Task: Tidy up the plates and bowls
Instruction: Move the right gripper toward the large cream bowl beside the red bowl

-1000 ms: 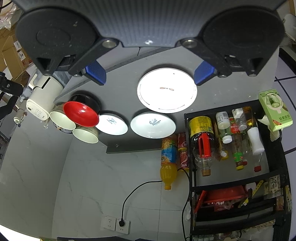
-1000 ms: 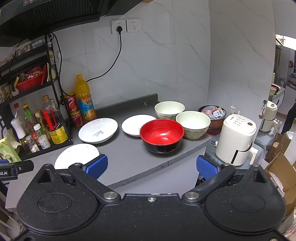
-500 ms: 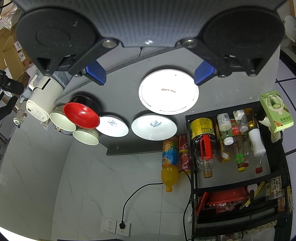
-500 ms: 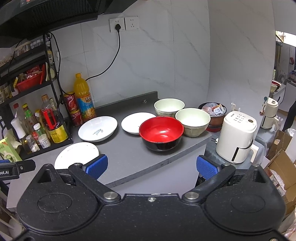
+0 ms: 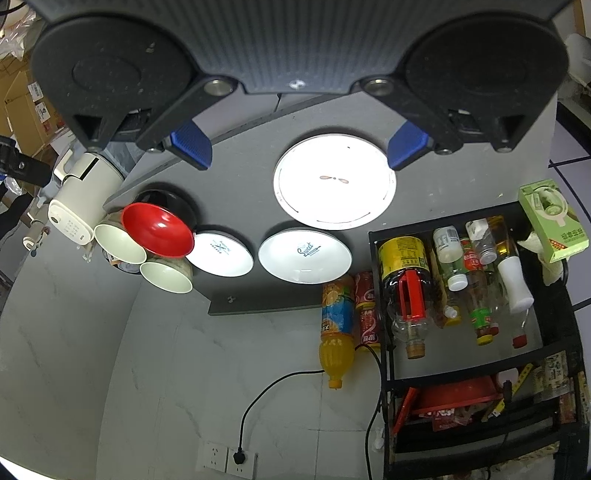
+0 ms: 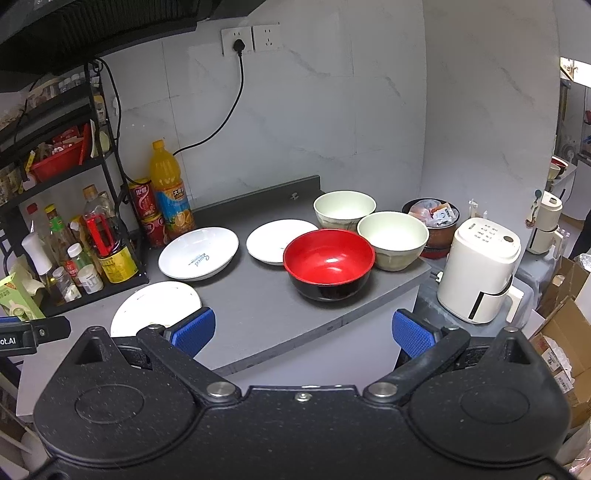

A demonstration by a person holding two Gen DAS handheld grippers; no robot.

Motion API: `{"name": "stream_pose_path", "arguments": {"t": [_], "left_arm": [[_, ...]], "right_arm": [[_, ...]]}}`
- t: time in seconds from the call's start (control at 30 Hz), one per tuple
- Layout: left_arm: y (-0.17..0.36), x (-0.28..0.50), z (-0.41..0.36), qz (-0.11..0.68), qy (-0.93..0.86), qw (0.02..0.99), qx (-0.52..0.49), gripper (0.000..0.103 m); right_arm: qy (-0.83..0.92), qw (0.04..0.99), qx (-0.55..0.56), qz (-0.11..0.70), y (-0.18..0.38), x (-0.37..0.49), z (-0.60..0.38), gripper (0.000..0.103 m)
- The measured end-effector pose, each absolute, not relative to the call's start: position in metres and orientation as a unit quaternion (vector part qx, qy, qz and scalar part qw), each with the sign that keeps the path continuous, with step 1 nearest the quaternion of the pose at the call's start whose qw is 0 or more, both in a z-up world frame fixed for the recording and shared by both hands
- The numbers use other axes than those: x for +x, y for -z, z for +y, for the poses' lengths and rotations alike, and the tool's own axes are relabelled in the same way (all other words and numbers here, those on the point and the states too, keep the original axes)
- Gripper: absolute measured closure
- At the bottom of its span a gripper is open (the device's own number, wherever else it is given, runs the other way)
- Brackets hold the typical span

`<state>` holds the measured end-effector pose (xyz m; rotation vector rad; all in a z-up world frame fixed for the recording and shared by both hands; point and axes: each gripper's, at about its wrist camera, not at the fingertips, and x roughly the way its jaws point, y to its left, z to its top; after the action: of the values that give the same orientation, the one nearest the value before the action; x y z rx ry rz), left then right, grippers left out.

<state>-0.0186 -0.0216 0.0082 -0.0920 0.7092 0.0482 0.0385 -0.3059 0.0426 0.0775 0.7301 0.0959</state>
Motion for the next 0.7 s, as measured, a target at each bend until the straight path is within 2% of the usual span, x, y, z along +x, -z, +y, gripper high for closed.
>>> {"name": "stream_pose_path", "arguments": {"t": [0.7], "left_arm": [[0.012, 0.087, -0.037, 0.400, 0.002, 0.915, -0.053, 0.003]], "right_arm": [[-0.032, 0.917, 0.046, 0.396, -0.024, 0.122, -0.303, 0.000]]}}
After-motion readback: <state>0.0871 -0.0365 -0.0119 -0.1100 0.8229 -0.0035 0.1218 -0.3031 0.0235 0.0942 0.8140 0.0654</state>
